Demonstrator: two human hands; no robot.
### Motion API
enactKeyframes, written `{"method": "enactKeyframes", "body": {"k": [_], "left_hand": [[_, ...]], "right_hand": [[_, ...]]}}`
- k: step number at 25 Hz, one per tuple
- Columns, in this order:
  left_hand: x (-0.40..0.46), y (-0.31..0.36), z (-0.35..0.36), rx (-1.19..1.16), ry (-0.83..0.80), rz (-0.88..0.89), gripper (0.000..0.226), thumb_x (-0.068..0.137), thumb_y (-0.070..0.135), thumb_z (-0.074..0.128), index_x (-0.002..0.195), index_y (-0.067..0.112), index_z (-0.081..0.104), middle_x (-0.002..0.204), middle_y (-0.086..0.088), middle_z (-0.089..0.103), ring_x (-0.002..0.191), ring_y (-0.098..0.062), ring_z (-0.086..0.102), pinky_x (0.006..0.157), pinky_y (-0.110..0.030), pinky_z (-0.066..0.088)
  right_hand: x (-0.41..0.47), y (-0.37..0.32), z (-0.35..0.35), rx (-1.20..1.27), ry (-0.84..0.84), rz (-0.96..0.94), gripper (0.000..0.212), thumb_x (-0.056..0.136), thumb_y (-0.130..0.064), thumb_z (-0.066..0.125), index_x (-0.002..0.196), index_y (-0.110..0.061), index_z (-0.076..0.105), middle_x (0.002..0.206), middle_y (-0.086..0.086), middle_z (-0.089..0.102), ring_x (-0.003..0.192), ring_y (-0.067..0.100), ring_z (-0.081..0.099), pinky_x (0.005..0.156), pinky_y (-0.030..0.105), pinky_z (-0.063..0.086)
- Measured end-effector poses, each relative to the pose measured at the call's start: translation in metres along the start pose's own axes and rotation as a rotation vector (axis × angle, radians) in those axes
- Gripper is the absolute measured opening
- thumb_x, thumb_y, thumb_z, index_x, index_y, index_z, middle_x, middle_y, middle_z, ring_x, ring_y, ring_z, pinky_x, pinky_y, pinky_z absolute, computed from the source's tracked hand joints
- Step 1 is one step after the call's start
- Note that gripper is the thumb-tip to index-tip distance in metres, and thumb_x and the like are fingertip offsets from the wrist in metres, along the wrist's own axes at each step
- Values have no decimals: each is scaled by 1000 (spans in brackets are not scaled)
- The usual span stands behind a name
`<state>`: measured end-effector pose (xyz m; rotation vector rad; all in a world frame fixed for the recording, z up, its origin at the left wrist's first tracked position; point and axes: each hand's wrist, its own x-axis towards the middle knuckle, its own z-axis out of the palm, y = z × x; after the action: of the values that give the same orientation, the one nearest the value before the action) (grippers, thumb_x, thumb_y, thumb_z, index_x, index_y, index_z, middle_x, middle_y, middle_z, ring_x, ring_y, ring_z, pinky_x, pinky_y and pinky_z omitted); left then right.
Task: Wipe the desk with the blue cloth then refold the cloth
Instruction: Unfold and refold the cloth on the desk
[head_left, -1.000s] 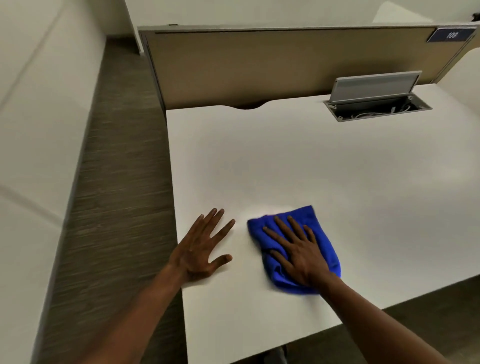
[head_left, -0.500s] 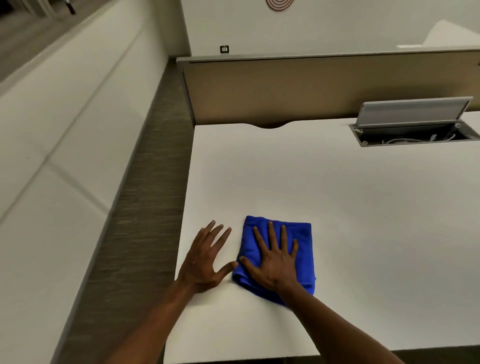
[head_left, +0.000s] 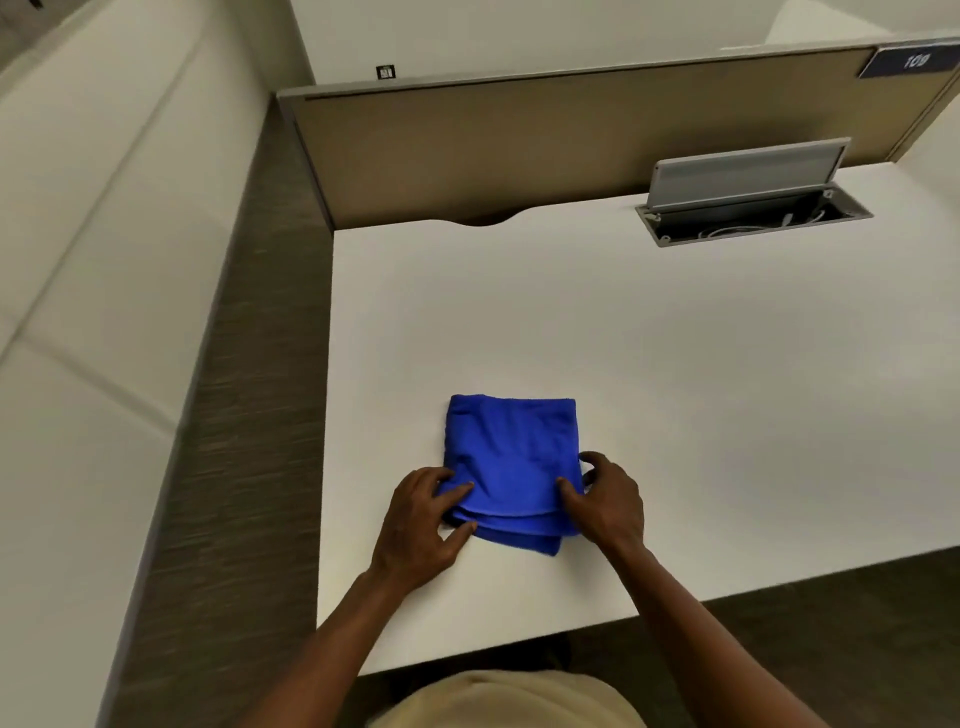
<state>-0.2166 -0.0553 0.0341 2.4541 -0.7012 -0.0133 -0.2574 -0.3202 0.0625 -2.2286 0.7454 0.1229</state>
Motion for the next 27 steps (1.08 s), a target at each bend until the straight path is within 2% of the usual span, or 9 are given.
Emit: {"method": "enactKeyframes", "body": {"k": [3, 5, 7, 10, 12, 15, 18, 23, 27], "left_hand": [[0, 1, 0, -9, 25, 29, 47, 77, 40, 81, 118, 17, 76, 123, -10, 66, 114, -30, 62, 96, -44, 54], [5, 5, -1, -23, 32, 57, 45, 77, 42, 83, 114, 17, 78, 125, -9, 66, 115, -28, 61, 97, -42, 52], [12, 16, -2, -46, 32, 97, 45, 77, 43, 83, 114, 18, 78, 125, -7, 65, 116, -27, 60, 99, -40, 51], [23, 41, 0, -123, -19, 129, 50, 81, 49, 77, 121, 20, 76, 122, -2, 67, 114, -21, 61, 101, -36, 49], [32, 62, 3, -234, -75, 86, 54, 83, 52, 73, 127, 21, 73, 120, 0, 70, 112, -16, 63, 99, -32, 51], [44, 86, 8, -434, -74, 36, 42, 87, 33, 77, 126, 19, 72, 113, 1, 76, 103, -9, 70, 92, -30, 59], [52, 92, 12, -467, -27, -8, 30, 89, 24, 78, 119, 17, 76, 104, 1, 79, 92, -7, 73, 84, -27, 62], [56, 94, 18, -478, -35, -76, 19, 88, 21, 81, 106, 14, 80, 98, 0, 80, 83, 1, 69, 79, -14, 58], [60, 94, 16, -489, 6, -80, 16, 88, 20, 81, 103, 13, 81, 95, 0, 80, 82, 2, 68, 78, -9, 54]], "right_hand": [[-10, -2, 1, 93, 50, 57, 47, 89, -33, 76, 132, -17, 66, 84, -12, 64, 75, 10, 61, 70, 29, 50], [-16, -4, 0, 152, 92, 78, 42, 87, -30, 79, 126, -17, 70, 80, -13, 65, 74, 10, 63, 71, 32, 55], [-19, -6, -3, 226, 122, 84, 39, 86, -30, 81, 122, -20, 70, 82, -7, 70, 78, 15, 68, 74, 38, 61], [-25, -10, -6, 409, 76, 73, 35, 86, -28, 82, 120, -26, 71, 87, -1, 75, 84, 17, 71, 68, 32, 59], [-27, -12, -9, 579, 3, 56, 32, 87, -22, 83, 118, -27, 72, 89, 3, 78, 89, 22, 74, 68, 30, 57], [-32, -15, -10, 721, -75, 17, 32, 92, -12, 77, 121, -23, 71, 95, 6, 81, 96, 25, 77, 77, 35, 60], [-37, -11, -7, 834, -113, 15, 39, 93, 1, 72, 127, -17, 69, 104, 11, 80, 102, 27, 77, 88, 42, 62], [-40, -4, -7, 919, -71, 29, 39, 89, 7, 74, 123, -13, 71, 110, 17, 78, 104, 30, 76, 91, 43, 62], [-39, -2, -9, 888, 55, 70, 25, 87, 8, 75, 105, -11, 78, 100, 13, 80, 101, 34, 76, 87, 41, 63]]}}
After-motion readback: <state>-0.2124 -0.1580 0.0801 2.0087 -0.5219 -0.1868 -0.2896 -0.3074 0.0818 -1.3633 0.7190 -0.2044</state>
